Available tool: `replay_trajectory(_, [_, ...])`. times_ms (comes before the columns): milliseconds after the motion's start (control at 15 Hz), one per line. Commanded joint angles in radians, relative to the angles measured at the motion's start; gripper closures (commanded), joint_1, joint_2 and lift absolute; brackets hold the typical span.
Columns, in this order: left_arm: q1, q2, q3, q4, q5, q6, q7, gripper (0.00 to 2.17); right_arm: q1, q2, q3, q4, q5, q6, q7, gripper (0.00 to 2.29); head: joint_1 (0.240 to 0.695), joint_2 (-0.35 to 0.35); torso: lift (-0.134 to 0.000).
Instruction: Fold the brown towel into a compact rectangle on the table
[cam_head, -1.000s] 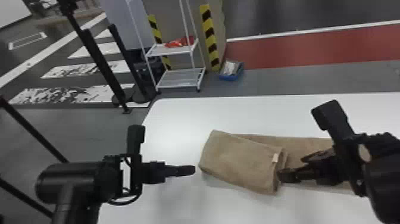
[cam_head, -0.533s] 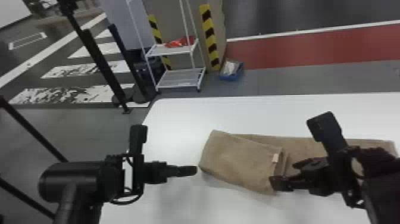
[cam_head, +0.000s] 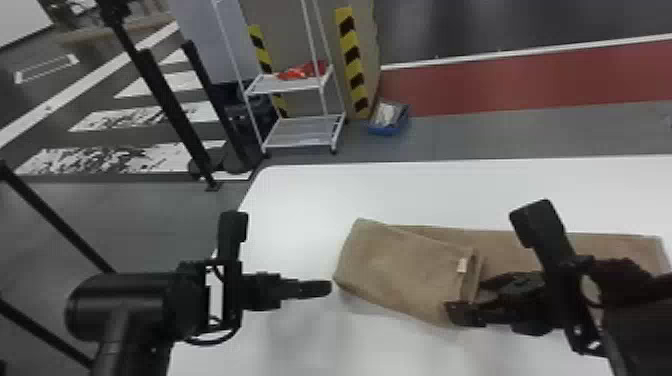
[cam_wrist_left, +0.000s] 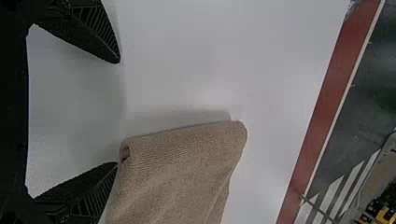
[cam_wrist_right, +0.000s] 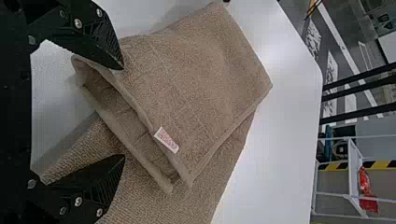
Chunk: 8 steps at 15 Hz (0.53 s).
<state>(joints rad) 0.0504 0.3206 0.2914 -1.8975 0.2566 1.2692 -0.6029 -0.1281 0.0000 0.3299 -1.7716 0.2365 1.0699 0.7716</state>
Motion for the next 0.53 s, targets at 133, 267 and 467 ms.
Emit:
replay_trajectory(133, [0.0, 0.0, -0.001, 0.0, 0.0, 0.0, 0.0, 0.08, -0.002, 0.001, 0.0, 0.023, -0.034, -0.098, 0.008, 0.28, 0.695, 0.35, -0.128])
replay_trajectory(267, [0.0, 0.0, 0.0, 0.002, -0.002, -0.003, 0.0, 0.08, -0.008, 0.001, 0.0, 0.037, -0.026, -0.095, 0.009, 0.3, 0.695, 0.35, -0.128])
replay_trajectory(467, [0.0, 0.0, 0.0, 0.009, -0.004, -0.006, 0.0, 0.08, -0.015, 0.001, 0.001, 0.047, -0.028, -0.086, 0.009, 0.4, 0.695, 0.35, -0.128])
